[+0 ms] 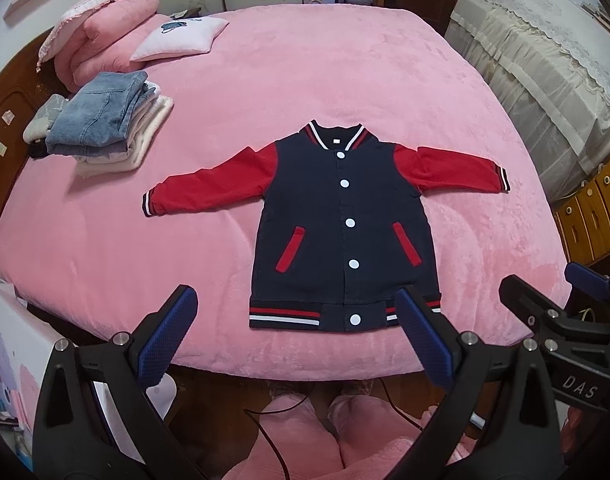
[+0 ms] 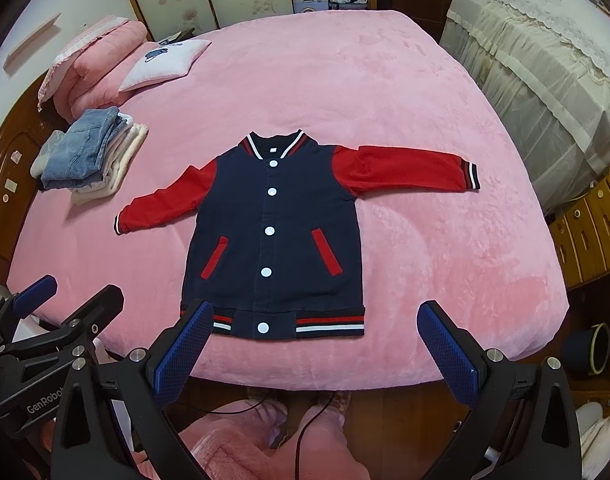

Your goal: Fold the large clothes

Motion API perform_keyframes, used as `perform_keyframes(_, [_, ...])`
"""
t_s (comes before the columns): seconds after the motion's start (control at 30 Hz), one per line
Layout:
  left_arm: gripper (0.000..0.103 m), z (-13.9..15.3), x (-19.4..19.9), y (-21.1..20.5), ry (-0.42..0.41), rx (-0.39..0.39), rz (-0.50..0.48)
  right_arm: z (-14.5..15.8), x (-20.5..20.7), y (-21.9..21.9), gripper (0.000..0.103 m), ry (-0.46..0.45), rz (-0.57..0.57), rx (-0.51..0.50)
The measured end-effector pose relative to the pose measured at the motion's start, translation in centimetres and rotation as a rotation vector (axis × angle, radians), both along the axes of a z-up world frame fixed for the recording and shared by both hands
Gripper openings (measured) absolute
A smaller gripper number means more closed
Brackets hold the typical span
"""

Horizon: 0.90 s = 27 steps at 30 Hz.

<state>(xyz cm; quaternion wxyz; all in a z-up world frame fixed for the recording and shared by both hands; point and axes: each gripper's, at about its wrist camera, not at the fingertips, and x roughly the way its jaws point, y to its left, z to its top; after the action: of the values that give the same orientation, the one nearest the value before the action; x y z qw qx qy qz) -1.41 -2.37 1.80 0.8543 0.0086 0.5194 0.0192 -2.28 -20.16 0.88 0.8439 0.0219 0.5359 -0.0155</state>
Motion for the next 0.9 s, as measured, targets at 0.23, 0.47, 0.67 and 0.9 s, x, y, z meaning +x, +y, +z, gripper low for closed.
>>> perform_keyframes(0.23, [0.098, 0.2, -0.2, -1.1, -0.020, -0.018, 0.034, 0.7, -0.2, -1.1, 0.103, -0.023, 0.034, -0.008])
perform_keyframes(0.47, [0.098, 0.2, -1.5, -1.7, -0.067, -0.100, 0.091, 2.1, -0.5, -2.5, 0.103, -0.081, 0.088, -0.032])
perform_keyframes(0.67, [0.099, -1.2, -1.1, -0.2, -0.017, -0.223, 0.162, 1.6, -0.6, -2.3, 0.103, -0.056, 0.152, -0.040])
perform_keyframes(0.9, [0.099, -6.7, -1.2, 4.1, 0.126, -0.383, 0.288, -2.3, 0.5, -1.2, 0.103, 0.002, 0.171, -0.047])
